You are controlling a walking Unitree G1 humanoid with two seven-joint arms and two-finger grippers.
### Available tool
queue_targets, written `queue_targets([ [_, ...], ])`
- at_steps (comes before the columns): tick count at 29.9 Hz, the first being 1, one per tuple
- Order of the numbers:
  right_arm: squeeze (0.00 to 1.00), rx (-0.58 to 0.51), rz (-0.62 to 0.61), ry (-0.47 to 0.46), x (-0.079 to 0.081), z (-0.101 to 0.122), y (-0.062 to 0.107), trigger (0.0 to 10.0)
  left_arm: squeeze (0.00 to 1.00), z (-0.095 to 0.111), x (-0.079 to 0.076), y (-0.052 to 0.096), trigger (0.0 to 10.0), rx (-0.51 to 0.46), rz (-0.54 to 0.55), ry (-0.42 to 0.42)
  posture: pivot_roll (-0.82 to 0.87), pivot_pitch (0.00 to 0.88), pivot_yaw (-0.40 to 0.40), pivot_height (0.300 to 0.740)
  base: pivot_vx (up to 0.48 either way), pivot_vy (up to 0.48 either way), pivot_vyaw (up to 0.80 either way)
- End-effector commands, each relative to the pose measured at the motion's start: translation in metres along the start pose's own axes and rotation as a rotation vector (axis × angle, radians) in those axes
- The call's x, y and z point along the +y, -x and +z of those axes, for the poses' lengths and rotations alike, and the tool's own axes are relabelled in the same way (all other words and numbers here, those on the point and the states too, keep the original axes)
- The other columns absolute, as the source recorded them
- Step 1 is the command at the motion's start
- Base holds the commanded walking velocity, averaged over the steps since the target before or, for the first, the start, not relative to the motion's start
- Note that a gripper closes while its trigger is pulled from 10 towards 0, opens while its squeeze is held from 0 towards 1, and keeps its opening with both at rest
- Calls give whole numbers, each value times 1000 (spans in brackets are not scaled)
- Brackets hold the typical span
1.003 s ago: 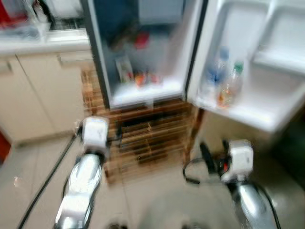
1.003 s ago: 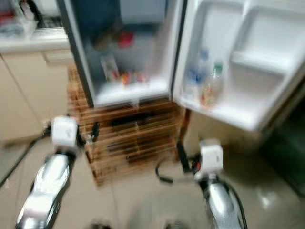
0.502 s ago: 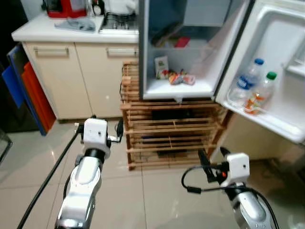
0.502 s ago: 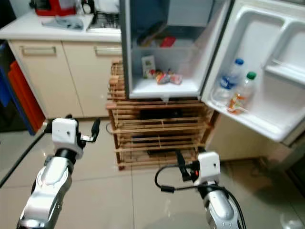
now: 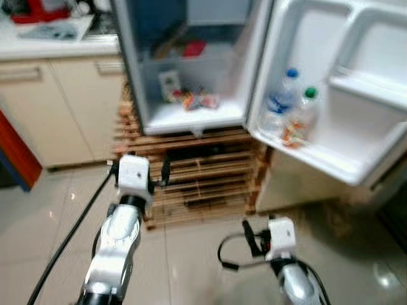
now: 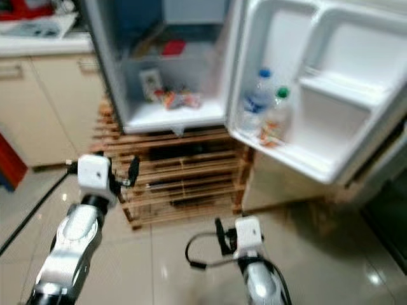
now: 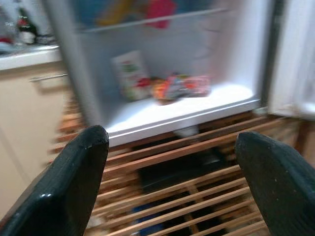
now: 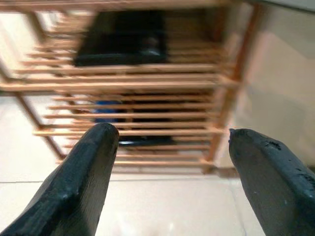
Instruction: Restocking fridge
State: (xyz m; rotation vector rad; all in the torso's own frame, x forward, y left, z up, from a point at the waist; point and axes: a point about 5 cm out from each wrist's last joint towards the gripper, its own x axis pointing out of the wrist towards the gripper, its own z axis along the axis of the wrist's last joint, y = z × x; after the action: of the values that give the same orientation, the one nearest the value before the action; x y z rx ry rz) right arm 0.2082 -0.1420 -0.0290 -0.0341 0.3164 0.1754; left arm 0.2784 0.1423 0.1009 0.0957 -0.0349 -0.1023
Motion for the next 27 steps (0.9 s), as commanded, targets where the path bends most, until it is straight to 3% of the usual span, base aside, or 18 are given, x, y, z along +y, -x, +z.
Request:
queue_targets([
  [1,0,-13,-7,13,5,0,-3,10000,0,4,-4,-1,10000,-20,-29,-10,-147,0,44,740,251,-405,0],
  [6,0,-16,-13,25,5,0,-5,10000,0,-3,-5,2,10000,-9,-52,-26,-151,0,48,740,253,-405,0],
  [7,0,59,-5,23,5,-11,-2,10000,0,-14,-4,3,10000,46,-60,-31,-155,0,49,740,401,-255,0],
  [8,0,59,-5,23,5,-11,-2,10000,0,-14,-4,3,10000,46,-60,-31,-155,0,49,740,401,-255,0],
  [9,0,229,-12,53,2,-35,7,10000,0,-35,0,5,10000,149,-59,-37,-158,0,49,740,0,0,0],
  [10,0,229,-12,53,2,-35,7,10000,0,-35,0,5,10000,149,-59,-37,-158,0,49,740,0,0,0],
  [11,0,304,-23,80,-1,-45,12,10000,0,-43,3,5,10000,189,-53,-38,-158,0,49,740,0,0,0],
  [13,0,494,-142,98,-20,-69,29,10000,0,-64,9,6,10000,330,-55,-77,-164,0,51,740,0,0,0],
  [15,0,592,-287,53,-38,-80,43,10000,0,-79,13,9,10000,441,-60,-102,-168,0,53,740,0,0,0],
  [18,0,622,-465,22,-61,-82,52,10000,0,-86,12,9,10000,498,-101,-131,-182,0,64,740,0,0,0],
  [19,0,622,-465,22,-61,-82,52,10000,0,-86,12,9,10000,498,-101,-131,-182,0,64,740,0,0,0],
  [21,0,598,-718,33,-95,-71,56,10000,0,-107,2,19,10000,639,-211,-186,-191,0,73,740,0,0,0],
  [23,0,591,-757,41,-101,-68,56,10000,0,-111,1,21,10000,663,-223,-192,-196,0,78,740,0,0,0],
  [27,0,446,-928,164,-128,-36,42,10000,0,-133,7,40,10000,821,-228,-181,-196,0,81,740,0,0,0],
])
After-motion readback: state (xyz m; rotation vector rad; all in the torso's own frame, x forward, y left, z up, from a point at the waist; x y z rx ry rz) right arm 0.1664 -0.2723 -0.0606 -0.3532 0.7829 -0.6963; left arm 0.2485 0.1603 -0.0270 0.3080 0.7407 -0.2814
